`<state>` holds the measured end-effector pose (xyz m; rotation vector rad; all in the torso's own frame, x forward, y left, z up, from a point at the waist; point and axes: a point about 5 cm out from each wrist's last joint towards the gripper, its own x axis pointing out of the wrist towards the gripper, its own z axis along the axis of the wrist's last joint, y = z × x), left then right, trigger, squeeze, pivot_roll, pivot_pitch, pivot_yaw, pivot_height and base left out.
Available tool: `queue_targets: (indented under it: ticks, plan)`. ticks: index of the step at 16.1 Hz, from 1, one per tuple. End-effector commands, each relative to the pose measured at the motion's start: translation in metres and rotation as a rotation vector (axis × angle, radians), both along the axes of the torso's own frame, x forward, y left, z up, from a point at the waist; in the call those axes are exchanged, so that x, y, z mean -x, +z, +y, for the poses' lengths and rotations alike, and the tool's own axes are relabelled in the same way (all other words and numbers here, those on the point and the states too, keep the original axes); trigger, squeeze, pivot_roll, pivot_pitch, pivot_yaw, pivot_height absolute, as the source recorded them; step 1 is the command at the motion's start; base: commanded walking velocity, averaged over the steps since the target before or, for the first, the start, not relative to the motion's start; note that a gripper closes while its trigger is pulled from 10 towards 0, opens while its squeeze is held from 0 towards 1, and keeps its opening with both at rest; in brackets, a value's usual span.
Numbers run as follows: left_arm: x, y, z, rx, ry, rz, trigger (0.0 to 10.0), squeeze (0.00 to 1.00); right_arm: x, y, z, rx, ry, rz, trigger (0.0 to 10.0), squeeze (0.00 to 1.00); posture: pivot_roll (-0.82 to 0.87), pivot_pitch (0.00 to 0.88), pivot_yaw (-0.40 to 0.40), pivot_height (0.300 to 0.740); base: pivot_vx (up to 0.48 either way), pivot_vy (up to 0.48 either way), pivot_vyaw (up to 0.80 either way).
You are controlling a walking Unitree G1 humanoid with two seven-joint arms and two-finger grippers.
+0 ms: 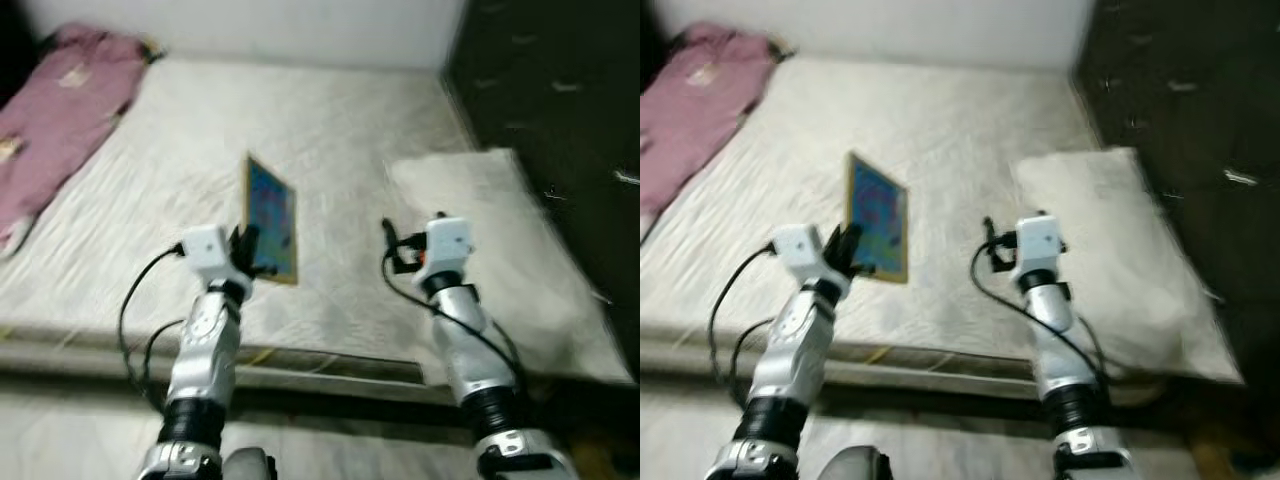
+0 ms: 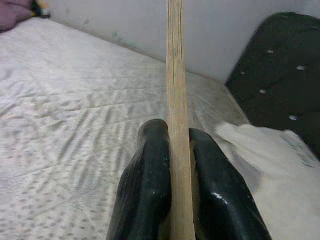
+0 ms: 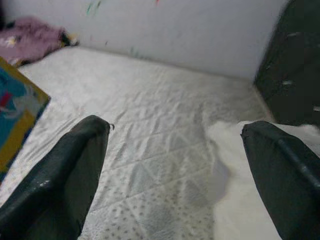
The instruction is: Clean up the room
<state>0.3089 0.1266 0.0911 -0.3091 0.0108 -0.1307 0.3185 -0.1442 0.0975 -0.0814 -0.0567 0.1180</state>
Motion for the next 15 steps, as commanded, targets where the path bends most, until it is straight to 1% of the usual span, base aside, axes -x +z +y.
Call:
queue_targets:
  ticks: [1,3,12,15]
  plan:
    - [-0.0043,0.0112,0.0035,0.005,0.014,-0.048,10.0,0.00,-0.0019,0.0036,0.0057,-0.006,0.014,-0.011,10.0,0.00,-0.02,0.029,-0.016,0.740,0.304,0.000,0.00]
    - [-0.0053,0.0103,0.0037,0.012,0.026,-0.032,10.0,0.00,-0.0019,0.0036,0.0057,-0.006,0.014,-0.011,10.0,0.00,-0.02,0.029,-0.016,0.740,0.000,0.000,0.00]
    - [-0.0052,0.0096,0.0036,0.009,0.026,-0.033,10.0,0.00,-0.0021,0.0031,0.0032,-0.006,0.001,-0.009,10.0,0.00,-0.02,0.029,-0.013,0.740,0.000,0.000,0.00]
    - [-0.0051,0.0073,0.0037,0.003,0.041,-0.015,10.0,0.00,-0.0029,0.0018,0.0019,-0.011,-0.005,0.003,10.0,0.00,-0.01,0.030,-0.014,0.740,0.000,0.000,-0.76]
